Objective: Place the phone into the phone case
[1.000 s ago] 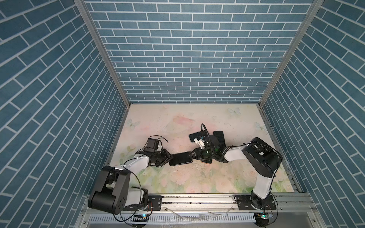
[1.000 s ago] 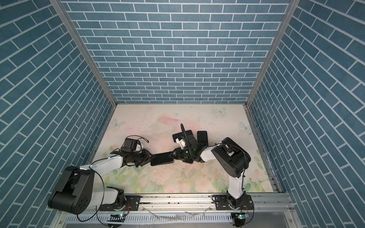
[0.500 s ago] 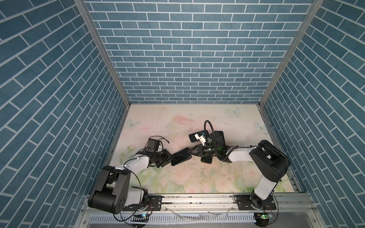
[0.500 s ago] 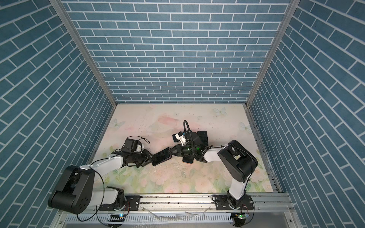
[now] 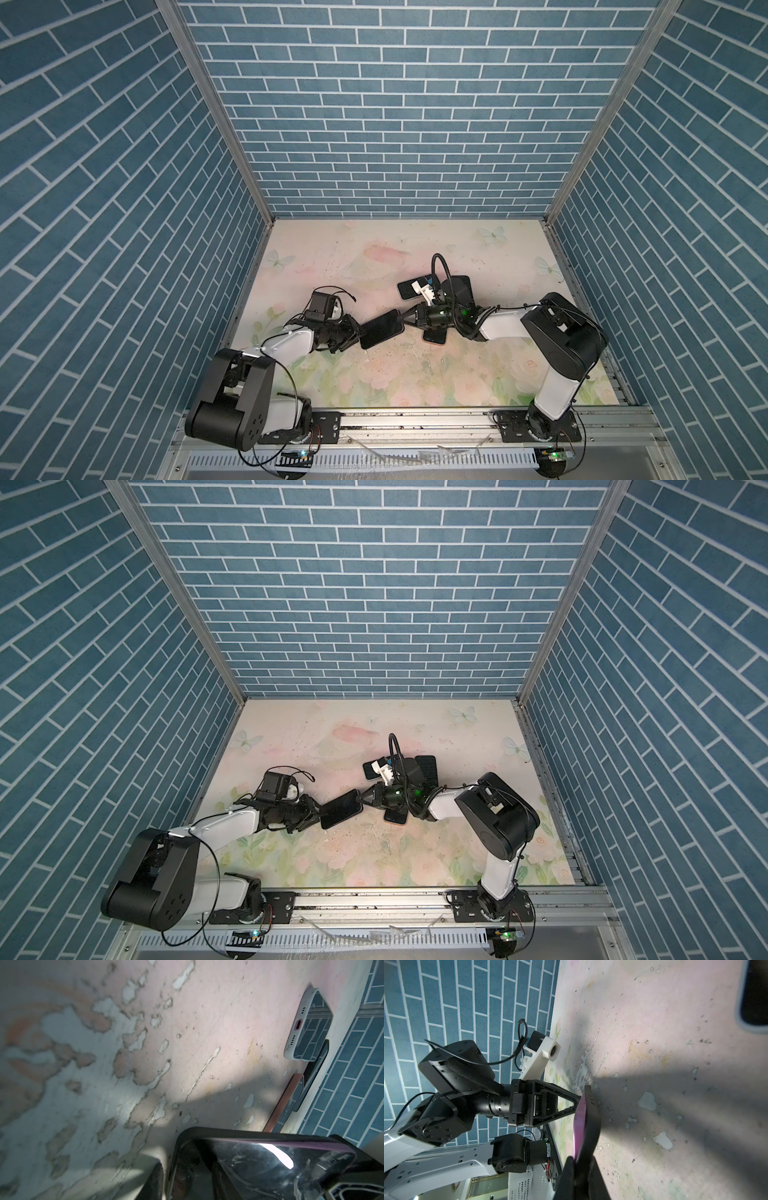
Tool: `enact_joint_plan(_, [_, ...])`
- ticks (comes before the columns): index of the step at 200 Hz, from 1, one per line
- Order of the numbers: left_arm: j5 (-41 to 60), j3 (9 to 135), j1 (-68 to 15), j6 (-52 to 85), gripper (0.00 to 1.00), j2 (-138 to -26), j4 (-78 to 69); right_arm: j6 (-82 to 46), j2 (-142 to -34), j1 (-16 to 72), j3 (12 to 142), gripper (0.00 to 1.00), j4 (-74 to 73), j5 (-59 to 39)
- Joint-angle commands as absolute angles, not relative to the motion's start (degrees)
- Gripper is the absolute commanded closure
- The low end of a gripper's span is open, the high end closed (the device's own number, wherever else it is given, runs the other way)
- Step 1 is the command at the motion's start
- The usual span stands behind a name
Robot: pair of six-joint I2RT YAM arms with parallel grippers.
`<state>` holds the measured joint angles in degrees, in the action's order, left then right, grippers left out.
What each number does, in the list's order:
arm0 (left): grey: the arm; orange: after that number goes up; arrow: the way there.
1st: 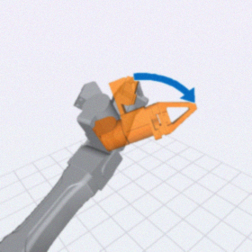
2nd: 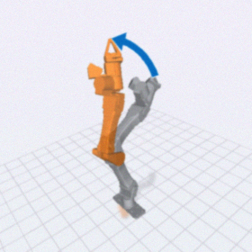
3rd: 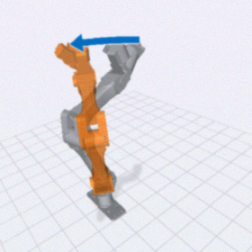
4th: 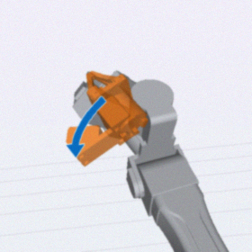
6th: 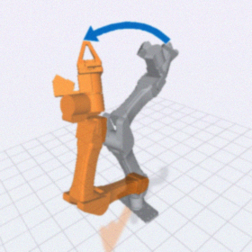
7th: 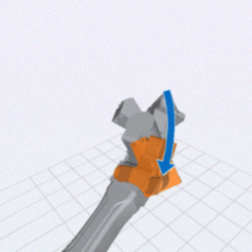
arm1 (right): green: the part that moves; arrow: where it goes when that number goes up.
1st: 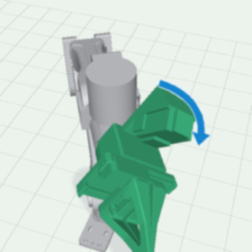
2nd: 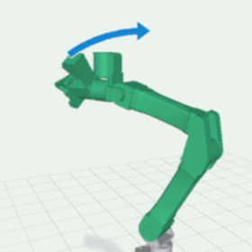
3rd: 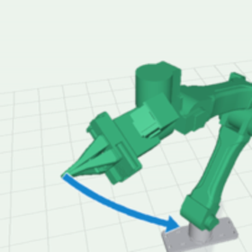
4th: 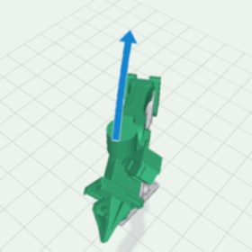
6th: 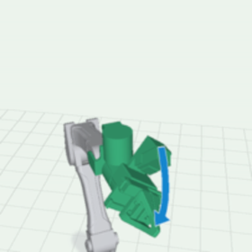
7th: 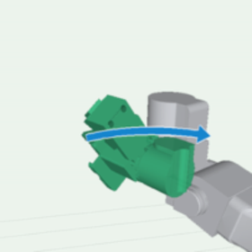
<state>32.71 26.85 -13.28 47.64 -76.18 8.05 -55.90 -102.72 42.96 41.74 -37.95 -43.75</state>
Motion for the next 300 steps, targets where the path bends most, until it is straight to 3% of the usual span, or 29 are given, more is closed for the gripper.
enact_joint_plan(1, [32.5, 26.8, -13.8, 47.4, 0.59, -77.6, 8.6, -55.0, -104.2, 44.3, 42.7, 0.99, -40.9, -45.4])
enact_joint_plan(32, [32.5, 27.0, -13.8, 47.4, 0.59, -77.6, 8.3, -54.6, -104.4, 44.5, 43.1, 1.00, -39.7, -44.7])
enact_joint_plan(63, [32.4, 26.7, -13.8, 47.6, 0.59, -77.8, 7.8, -52.1, -103.6, 45.0, 44.5, 0.76, -34.9, -44.1])
enact_joint_plan(79, [32.5, 26.7, -13.8, 47.8, 0.59, -78.1, 7.4, -50.8, -103.7, 45.5, 45.6, 0.73, -32.7, -44.2])
enact_joint_plan(99, [32.5, 26.7, -13.8, 47.9, 0.59, -78.3, 7.3, -50.8, -104.3, 46.1, 46.1, 0.75, -32.7, -44.5])
enact_joint_plan(162, [31.7, 27.5, -13.8, 47.0, 0.58, -75.8, 8.9, -49.4, -100.9, 46.0, 44.8, 0.97, -29.8, -39.8])
enact_joint_plan(205, [30.0, 31.3, -13.3, 43.4, 0.35, -70.4, 13.1, -49.0, -93.6, 43.9, 42.4, 1.00, -28.2, -37.1])
enact_joint_plan(239, [34.2, 35.1, -11.3, 41.4, 0.01, -66.5, 11.4, -48.9, -86.8, 41.9, 42.4, 1.00, -25.3, -39.1])
enact_joint_plan(300, [47.3, 37.8, -11.2, 42.0, 0.00, -64.0, 1.0, -53.2, -75.8, 38.1, 42.8, 1.00, -26.7, -44.0])
